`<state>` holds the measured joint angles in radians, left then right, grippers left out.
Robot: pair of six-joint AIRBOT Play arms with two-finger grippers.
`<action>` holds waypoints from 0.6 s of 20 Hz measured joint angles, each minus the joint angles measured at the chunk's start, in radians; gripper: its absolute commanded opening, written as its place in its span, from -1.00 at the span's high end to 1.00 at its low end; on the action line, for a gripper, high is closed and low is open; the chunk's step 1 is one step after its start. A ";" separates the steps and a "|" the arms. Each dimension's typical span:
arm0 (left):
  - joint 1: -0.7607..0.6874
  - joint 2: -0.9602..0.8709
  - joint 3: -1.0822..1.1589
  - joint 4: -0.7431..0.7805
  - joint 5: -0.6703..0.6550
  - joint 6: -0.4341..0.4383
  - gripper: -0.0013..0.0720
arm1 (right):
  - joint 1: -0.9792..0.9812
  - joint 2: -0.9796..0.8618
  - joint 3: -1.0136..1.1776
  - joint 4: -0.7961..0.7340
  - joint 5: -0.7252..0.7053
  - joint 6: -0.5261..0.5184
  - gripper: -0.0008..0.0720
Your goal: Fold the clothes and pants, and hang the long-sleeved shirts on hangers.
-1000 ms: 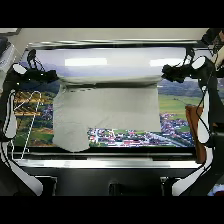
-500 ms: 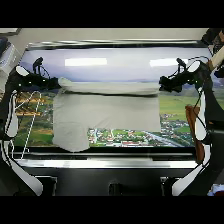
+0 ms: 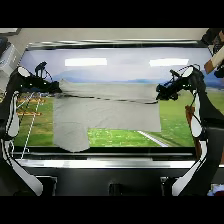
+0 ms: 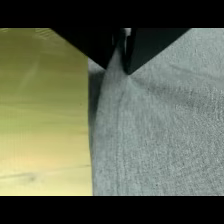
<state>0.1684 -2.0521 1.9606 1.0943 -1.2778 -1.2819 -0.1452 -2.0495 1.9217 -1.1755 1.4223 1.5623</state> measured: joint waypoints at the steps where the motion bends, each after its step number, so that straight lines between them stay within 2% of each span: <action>1: -0.001 -0.003 0.000 0.002 -0.005 0.000 0.02 | 0.000 -0.006 0.000 0.000 0.003 0.000 -0.23; 2: -0.001 -0.004 0.000 0.002 -0.005 -0.005 -0.37 | 0.000 -0.010 0.000 0.000 0.004 0.001 -0.31; 3: 0.000 -0.004 0.003 0.002 -0.007 -0.012 -0.55 | 0.000 -0.010 0.000 0.000 0.008 0.006 -0.31; 6: 0.017 0.020 0.039 0.002 -0.023 -0.035 -0.54 | -0.002 0.028 0.000 -0.037 0.011 0.012 -0.37; 9: 0.061 0.094 0.036 0.000 -0.071 -0.050 -0.54 | -0.005 0.126 0.000 -0.111 0.025 -0.046 -0.37; 12: 0.145 0.224 -0.108 -0.015 -0.101 -0.063 -0.54 | -0.043 0.228 -0.007 -0.102 0.050 -0.119 -0.37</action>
<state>0.3130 -1.8278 1.8530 1.0794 -1.3788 -1.3449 -0.1879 -1.8214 1.9148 -1.2774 1.4723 1.4433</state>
